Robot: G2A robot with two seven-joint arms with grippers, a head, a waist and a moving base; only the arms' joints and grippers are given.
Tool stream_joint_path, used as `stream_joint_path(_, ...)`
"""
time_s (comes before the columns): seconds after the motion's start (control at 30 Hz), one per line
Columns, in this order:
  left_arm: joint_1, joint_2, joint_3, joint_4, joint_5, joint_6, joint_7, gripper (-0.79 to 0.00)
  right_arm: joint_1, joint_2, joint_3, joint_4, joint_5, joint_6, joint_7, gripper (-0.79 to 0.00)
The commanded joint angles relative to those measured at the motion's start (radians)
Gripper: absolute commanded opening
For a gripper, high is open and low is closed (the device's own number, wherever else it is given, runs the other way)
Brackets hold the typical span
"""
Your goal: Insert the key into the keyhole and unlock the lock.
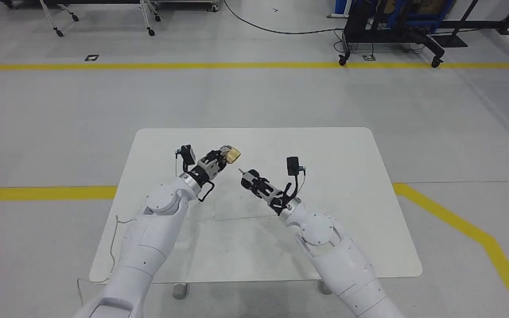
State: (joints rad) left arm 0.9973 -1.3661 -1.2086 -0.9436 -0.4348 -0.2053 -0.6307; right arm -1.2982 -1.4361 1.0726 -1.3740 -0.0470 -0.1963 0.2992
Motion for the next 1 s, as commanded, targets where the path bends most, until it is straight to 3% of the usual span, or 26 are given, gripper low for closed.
stream_joint_path(0.0, -0.001, 0.0, 0.002, 0.001, 0.0, -0.003, -0.006, -0.785, 0.007, -0.001, -0.002, 0.011, 0.0, 0.0, -0.012, -0.785)
stream_joint_path(0.97, 0.006, 0.0, 0.016, -0.007, 0.033, -0.039, -0.015, -0.785, 0.051, -0.01, -0.021, 0.048, -0.027, 0.015, -0.058, -0.785)
